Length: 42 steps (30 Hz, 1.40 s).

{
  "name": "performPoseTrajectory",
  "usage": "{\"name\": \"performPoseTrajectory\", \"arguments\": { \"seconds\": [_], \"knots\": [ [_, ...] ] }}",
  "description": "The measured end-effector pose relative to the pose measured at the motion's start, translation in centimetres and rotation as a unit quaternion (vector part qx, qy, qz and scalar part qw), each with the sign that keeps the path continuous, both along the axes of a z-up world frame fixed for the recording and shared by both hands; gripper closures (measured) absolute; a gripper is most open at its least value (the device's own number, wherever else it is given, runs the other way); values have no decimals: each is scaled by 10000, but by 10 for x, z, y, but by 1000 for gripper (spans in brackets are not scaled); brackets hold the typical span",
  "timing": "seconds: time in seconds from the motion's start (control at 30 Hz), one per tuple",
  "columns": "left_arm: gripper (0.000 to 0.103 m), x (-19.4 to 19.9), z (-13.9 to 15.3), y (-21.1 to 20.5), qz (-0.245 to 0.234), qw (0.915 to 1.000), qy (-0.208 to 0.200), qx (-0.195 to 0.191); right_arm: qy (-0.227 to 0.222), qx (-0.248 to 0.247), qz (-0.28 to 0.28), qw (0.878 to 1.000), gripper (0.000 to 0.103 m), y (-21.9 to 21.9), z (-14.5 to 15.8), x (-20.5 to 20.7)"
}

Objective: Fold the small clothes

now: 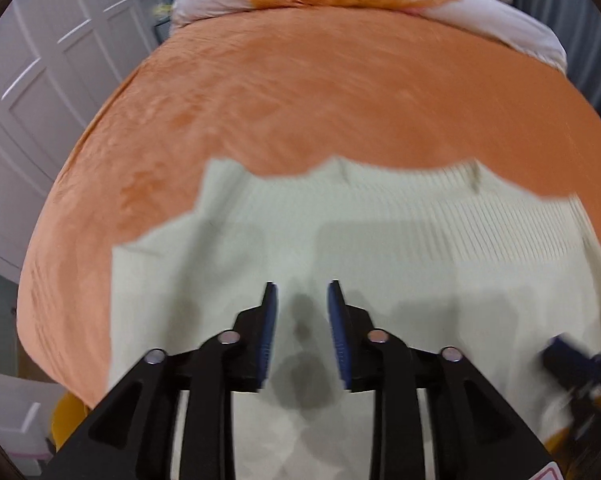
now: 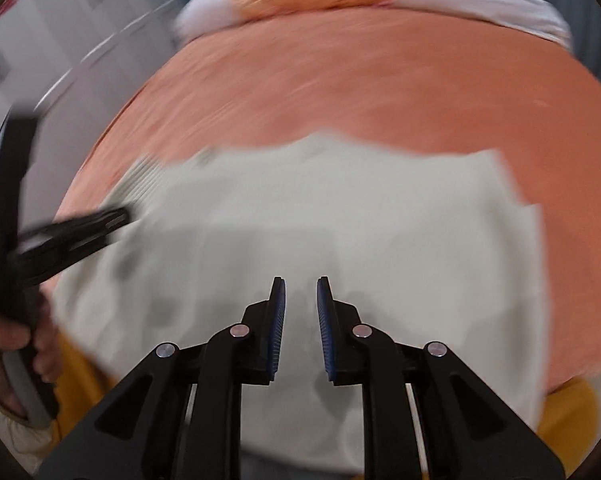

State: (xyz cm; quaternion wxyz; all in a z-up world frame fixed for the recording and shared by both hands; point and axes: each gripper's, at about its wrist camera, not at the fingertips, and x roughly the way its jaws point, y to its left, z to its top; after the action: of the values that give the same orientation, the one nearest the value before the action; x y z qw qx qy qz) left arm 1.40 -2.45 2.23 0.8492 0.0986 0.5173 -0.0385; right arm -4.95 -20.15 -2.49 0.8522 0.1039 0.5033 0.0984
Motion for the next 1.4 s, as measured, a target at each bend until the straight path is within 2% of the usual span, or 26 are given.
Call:
{"name": "performPoseTrajectory", "arguments": {
  "seconds": [0.13,0.27,0.47,0.53,0.6,0.7,0.8,0.83,0.93,1.03,1.17,1.4],
  "knots": [
    [65,-22,-19,-13,-157,9995,176,227,83,-322,323,9989,87,29,-15,-7],
    [58,-30,-24,-8,-151,9992,82,364,114,-478,155,9987,89,13,-18,-12],
    [58,-37,-21,3,-54,9994,57,344,211,-833,-700,9938,89,-52,-22,-43],
    [58,-39,-21,6,-24,9995,55,318,376,-1148,-1202,9854,88,-84,-26,-57],
    [57,-42,-21,9,-8,9995,33,321,439,-933,-1552,9825,90,-114,-28,-71],
    [52,-43,-24,10,-11,9993,-19,383,480,-777,-1708,9811,93,-125,-29,-75],
    [49,-46,-25,13,28,9993,-46,379,501,-1090,-1661,9788,91,-109,-30,-67],
    [49,-47,-24,14,28,9993,-41,368,484,-1069,-1633,9796,87,-103,-28,-64],
    [48,-48,-25,17,41,9994,-31,338,324,-616,-1316,9889,87,-85,-12,-58],
    [48,-48,-24,17,58,9995,-39,319,207,-464,-782,9956,87,-47,-1,-45],
    [47,-49,-23,22,111,9997,-17,205,195,-453,-316,9983,87,-8,0,-23],
    [48,-47,-18,78,736,9973,-18,-55,352,-430,19,9985,87,32,-6,4]
  ]
}}
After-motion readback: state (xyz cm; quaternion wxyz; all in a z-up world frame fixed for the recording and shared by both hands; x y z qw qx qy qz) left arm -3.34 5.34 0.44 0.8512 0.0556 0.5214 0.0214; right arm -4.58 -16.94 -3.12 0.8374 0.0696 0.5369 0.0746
